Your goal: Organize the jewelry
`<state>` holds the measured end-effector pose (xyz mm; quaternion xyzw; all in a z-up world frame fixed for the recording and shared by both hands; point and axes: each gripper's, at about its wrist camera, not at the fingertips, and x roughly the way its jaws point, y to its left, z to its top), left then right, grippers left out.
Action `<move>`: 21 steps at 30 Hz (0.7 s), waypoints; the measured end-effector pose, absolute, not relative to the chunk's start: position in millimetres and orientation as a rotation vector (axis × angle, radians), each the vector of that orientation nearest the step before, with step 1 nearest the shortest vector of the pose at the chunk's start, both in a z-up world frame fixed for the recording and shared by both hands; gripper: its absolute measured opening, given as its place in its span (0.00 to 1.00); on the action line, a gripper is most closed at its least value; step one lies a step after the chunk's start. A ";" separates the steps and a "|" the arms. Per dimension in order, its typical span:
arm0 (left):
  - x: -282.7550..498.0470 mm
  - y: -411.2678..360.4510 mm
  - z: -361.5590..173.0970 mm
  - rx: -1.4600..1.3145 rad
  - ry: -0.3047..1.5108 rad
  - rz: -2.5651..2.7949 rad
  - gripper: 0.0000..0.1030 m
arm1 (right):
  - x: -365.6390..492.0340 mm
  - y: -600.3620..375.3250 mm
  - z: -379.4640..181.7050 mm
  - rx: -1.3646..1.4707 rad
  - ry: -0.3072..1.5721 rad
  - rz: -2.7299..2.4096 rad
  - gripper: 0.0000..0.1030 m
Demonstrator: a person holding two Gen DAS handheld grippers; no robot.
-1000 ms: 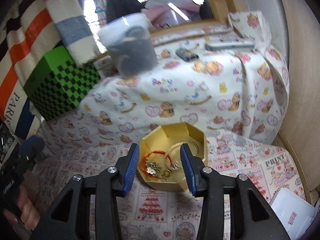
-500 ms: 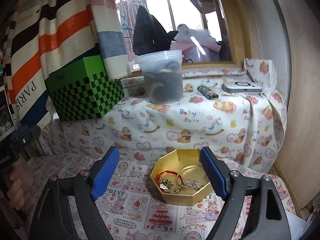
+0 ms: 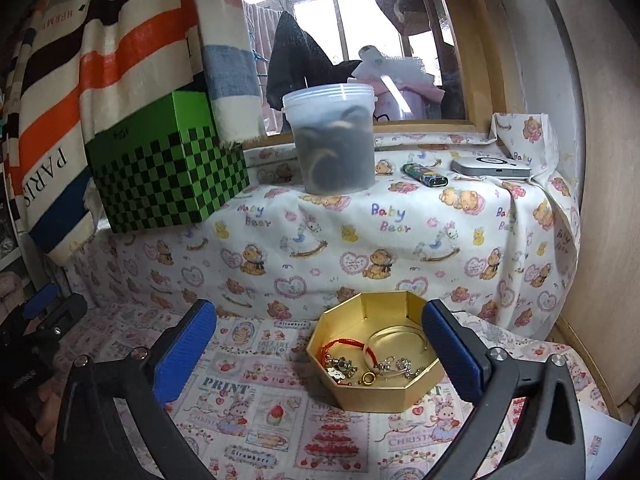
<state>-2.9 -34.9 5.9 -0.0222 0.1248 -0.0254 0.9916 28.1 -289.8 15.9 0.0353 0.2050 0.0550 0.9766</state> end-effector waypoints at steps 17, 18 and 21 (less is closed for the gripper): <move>4.9 -39.0 -1.6 -0.003 0.286 0.012 0.99 | 17.1 -267.2 4.3 -0.044 0.315 0.044 1.00; 5.1 -39.0 -1.6 -0.002 0.286 0.016 0.99 | 16.8 -267.3 4.4 -0.043 0.315 0.042 1.00; 5.8 -39.5 -1.6 0.001 0.289 0.012 0.99 | 15.9 -268.5 4.6 -0.038 0.312 0.031 1.00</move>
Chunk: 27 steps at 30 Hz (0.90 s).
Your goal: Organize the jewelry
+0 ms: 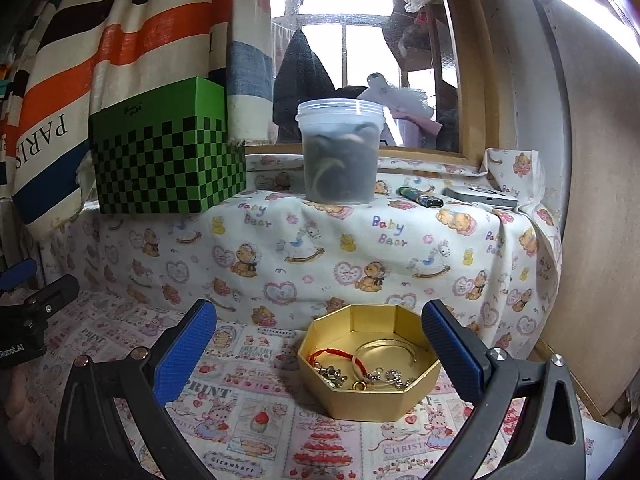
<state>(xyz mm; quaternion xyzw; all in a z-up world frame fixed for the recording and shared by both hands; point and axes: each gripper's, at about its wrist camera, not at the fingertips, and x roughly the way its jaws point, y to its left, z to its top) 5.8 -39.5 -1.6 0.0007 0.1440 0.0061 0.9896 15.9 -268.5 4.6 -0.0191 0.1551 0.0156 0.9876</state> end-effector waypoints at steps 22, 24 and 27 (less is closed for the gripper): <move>7.5 -40.2 -1.7 0.007 0.295 -0.006 1.00 | 13.0 -267.1 4.7 -0.046 0.311 0.036 1.00; 6.9 -41.0 -1.8 0.010 0.292 -0.008 1.00 | 13.9 -267.9 4.3 -0.041 0.315 0.038 1.00; 6.6 -40.4 -1.6 0.006 0.294 -0.005 1.00 | 13.7 -265.8 4.4 -0.051 0.313 0.043 1.00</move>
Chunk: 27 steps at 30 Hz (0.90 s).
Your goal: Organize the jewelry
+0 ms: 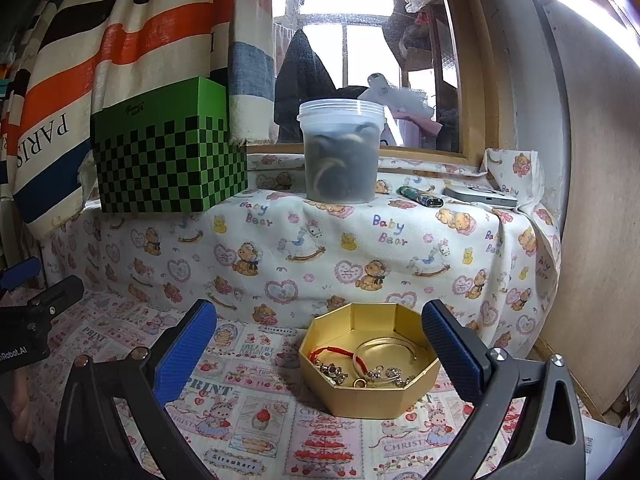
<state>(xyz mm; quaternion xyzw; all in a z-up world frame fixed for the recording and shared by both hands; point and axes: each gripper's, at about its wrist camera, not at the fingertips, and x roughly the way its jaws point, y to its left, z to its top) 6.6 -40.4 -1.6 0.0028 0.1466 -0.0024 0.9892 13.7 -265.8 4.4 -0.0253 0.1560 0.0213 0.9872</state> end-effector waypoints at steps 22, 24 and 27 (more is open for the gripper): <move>7.8 -40.3 -1.7 0.011 0.300 -0.005 1.00 | 14.0 -263.7 4.3 -0.060 0.315 0.048 1.00; 7.8 -40.3 -1.7 0.012 0.301 -0.005 1.00 | 14.0 -263.7 4.2 -0.060 0.315 0.049 1.00; 7.6 -40.3 -1.7 0.012 0.300 -0.005 1.00 | 14.1 -263.8 4.2 -0.061 0.315 0.048 1.00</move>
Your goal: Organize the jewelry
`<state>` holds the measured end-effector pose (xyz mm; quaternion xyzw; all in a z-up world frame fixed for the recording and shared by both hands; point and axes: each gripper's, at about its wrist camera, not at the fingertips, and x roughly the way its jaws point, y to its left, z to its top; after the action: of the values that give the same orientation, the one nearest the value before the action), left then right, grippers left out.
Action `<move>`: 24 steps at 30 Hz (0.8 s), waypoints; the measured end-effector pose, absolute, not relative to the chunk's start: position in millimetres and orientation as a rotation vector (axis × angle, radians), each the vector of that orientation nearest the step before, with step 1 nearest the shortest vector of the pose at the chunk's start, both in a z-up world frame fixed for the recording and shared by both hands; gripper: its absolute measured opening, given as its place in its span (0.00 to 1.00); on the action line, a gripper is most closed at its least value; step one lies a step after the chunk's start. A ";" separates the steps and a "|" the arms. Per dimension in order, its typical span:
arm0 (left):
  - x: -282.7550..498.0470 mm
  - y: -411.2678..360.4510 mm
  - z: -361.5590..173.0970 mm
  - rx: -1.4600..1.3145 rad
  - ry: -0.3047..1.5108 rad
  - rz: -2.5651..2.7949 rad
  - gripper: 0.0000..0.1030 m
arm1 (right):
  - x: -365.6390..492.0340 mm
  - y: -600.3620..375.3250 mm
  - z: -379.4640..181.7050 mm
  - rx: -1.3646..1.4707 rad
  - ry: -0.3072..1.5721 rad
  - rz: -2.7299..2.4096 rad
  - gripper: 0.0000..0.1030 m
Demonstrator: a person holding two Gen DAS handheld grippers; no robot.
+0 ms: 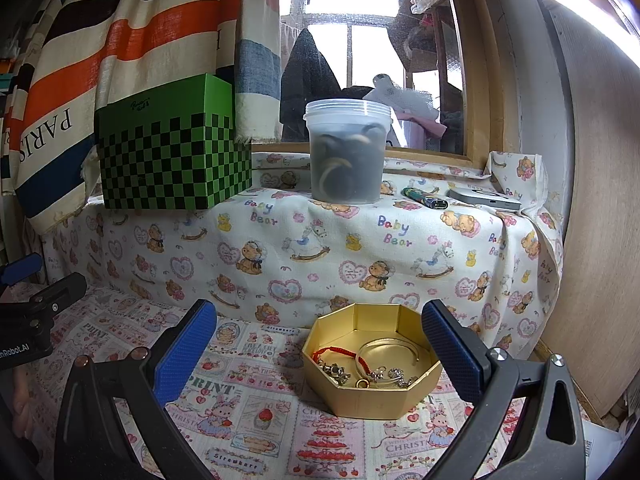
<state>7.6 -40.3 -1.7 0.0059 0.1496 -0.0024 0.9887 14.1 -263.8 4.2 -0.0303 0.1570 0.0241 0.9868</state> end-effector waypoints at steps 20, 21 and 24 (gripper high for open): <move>6.9 -40.5 -1.6 0.014 0.302 -0.011 1.00 | 14.3 -266.1 4.1 -0.053 0.316 0.042 1.00; 7.3 -40.7 -1.7 0.016 0.304 -0.012 1.00 | 14.4 -266.0 4.1 -0.055 0.317 0.044 1.00; 8.1 -41.4 -2.0 0.018 0.310 -0.013 1.00 | 14.8 -265.3 4.1 -0.061 0.320 0.044 1.00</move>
<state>8.1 -41.4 -2.0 0.0088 0.1543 -0.0064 0.9880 14.8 -265.3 4.1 -0.0302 0.1592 0.0221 0.9865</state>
